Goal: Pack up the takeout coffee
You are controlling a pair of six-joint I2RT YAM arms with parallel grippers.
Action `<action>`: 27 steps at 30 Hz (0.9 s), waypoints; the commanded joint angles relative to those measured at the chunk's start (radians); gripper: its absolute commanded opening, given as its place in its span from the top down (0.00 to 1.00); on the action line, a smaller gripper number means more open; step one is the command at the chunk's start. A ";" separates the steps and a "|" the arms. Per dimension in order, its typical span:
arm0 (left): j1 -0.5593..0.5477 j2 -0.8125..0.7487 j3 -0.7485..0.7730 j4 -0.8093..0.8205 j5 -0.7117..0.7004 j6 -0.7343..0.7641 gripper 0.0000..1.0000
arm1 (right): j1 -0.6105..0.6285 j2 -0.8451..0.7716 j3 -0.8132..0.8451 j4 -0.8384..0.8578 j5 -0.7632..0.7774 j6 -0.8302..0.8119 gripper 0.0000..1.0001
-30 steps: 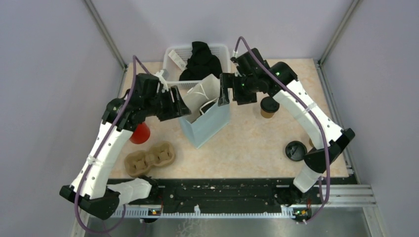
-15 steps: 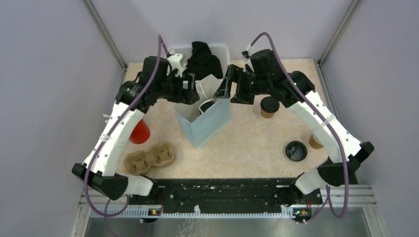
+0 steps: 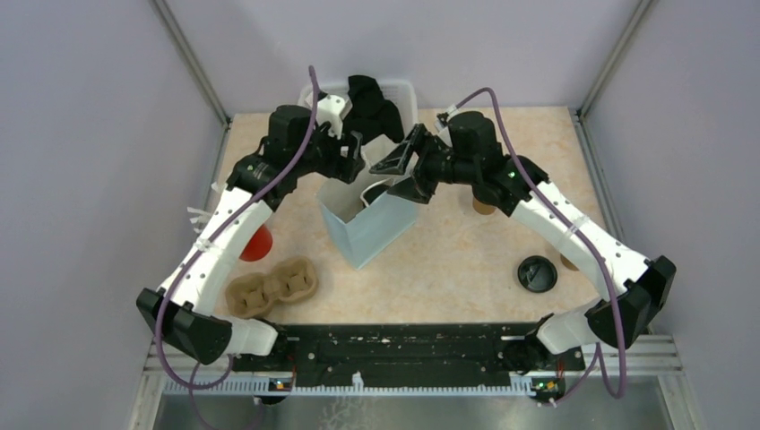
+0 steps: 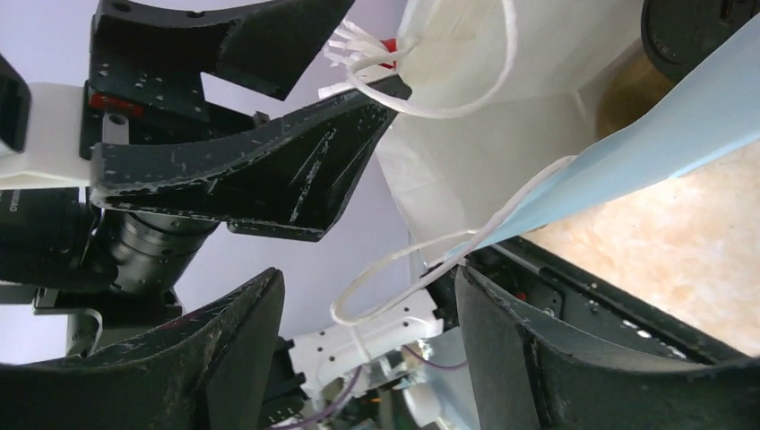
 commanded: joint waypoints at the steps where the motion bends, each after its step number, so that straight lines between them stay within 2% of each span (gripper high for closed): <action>1: 0.002 0.035 0.039 0.106 -0.002 0.003 0.18 | 0.012 -0.028 -0.033 0.165 -0.007 0.157 0.33; 5: 0.003 0.022 0.017 0.153 -0.063 -0.130 0.34 | 0.023 -0.019 -0.039 0.170 0.020 0.177 0.40; 9: 0.002 0.004 0.001 0.193 -0.067 -0.241 0.49 | 0.028 -0.025 -0.044 0.155 0.051 0.179 0.59; 11: 0.002 -0.003 0.001 0.203 -0.079 -0.287 0.53 | 0.029 -0.037 -0.053 0.126 0.072 0.171 0.64; 13: 0.004 -0.009 -0.003 0.201 -0.117 -0.346 0.61 | 0.029 -0.057 -0.073 0.109 0.088 0.170 0.72; 16: 0.010 -0.008 0.001 0.168 -0.172 -0.422 0.67 | 0.025 -0.085 -0.118 0.105 0.099 0.174 0.86; 21: 0.066 0.008 -0.003 0.106 -0.109 -0.541 0.74 | -0.021 -0.110 -0.155 0.069 0.061 0.066 0.90; 25: 0.145 0.012 -0.034 0.083 0.016 -0.628 0.84 | -0.077 -0.113 -0.205 0.106 -0.077 -0.099 0.91; 27: 0.190 0.007 -0.062 0.075 0.091 -0.670 0.88 | -0.105 -0.094 -0.207 0.095 -0.147 -0.199 0.97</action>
